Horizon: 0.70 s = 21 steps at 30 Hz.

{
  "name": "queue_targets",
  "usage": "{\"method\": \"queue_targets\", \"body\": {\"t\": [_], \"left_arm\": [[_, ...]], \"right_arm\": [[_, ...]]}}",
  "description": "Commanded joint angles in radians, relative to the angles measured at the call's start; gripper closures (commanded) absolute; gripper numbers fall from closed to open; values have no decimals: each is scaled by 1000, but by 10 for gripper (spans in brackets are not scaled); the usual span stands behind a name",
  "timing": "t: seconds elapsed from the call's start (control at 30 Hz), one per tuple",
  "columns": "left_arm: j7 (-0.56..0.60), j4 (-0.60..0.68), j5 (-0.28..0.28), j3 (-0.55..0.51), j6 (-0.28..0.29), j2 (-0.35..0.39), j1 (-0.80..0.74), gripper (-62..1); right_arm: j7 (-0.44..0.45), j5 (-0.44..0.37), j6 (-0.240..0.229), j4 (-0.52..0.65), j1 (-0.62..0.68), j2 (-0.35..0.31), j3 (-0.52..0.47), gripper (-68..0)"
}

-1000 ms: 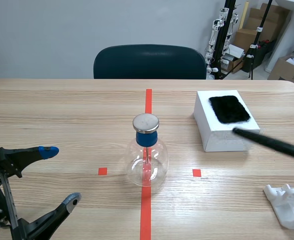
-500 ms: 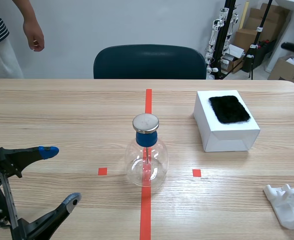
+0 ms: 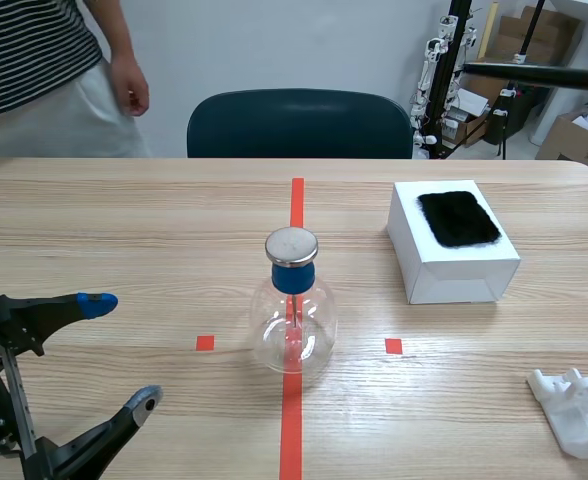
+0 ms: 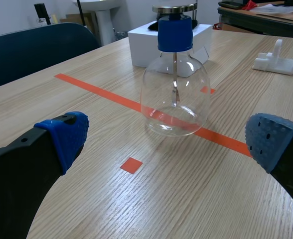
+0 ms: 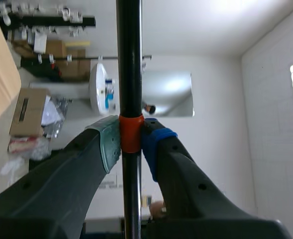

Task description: Do the electroscope experiment. move the rod toward and away from the electroscope

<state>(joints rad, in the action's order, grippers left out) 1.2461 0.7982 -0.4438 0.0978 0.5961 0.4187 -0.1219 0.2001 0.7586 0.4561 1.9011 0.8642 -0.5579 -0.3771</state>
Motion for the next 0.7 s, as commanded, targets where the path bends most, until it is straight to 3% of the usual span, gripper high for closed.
{"method": "queue_targets", "body": {"t": [0.0, 0.17, 0.33, 0.5, 0.67], "left_arm": [[14, 11, 14, -6, -2, 6, 3, -623], [14, 11, 14, -6, -2, 6, 3, -623], [14, 11, 14, -6, -2, 6, 3, -623], [14, 11, 14, -6, -2, 6, 3, -623], [14, 11, 14, -6, -2, 6, 3, -623]], "right_arm": [[-22, 28, 16, 17, -32, -18, 33, -2], [-79, 161, -34, 17, -102, -24, 157, -2], [-136, 257, -50, 16, -169, -22, 258, -2], [-139, 320, -127, 14, -198, -14, 309, -2], [-142, 366, -144, 4, -219, -14, 353, -2]]}}
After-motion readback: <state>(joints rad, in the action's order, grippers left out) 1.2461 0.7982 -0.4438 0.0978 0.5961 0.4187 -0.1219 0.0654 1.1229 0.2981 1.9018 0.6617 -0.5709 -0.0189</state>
